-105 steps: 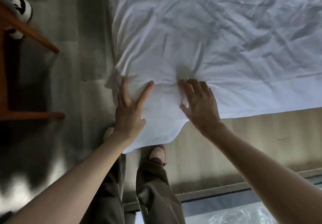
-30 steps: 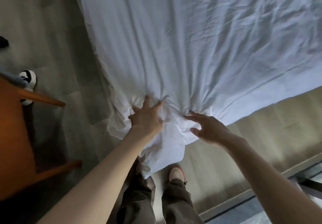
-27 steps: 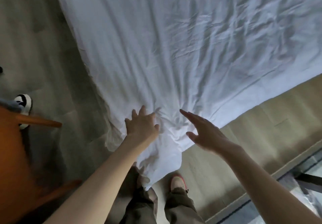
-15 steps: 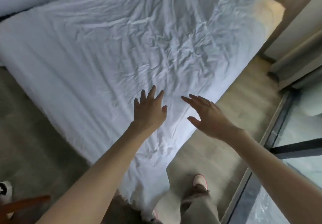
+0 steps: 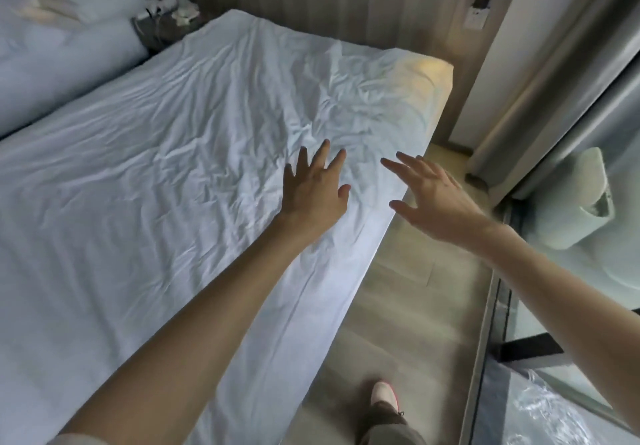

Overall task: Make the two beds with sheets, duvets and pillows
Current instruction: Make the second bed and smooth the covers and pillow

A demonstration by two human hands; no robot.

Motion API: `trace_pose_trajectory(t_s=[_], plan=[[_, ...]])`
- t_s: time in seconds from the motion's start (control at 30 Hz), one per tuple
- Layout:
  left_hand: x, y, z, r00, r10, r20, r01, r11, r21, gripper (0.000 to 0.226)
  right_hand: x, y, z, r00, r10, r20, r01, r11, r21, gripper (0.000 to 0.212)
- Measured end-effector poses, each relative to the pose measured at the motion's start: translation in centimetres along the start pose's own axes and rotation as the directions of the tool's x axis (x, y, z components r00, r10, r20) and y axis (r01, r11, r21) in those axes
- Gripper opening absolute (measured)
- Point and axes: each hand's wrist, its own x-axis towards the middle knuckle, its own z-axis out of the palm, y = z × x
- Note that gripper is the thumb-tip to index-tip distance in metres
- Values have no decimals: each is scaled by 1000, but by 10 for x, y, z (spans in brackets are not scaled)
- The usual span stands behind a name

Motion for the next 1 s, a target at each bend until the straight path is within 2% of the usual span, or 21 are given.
trace_pose_trajectory(t_s=[0.33,0.67,1.0], plan=[[206,85,-21,998,8,-61,-8,1000,13,61,152,140,-93,1000,3,-4,-3,999,39,68],[437,115,31,999,-17,-51,16,1000,-23,63,341,287,-117,999,26,26,-26,999,19,67],[683,157,38,996,-84,-9,83,993,-87,63,531,430,-164,994,30,102,-36,998,51,64]])
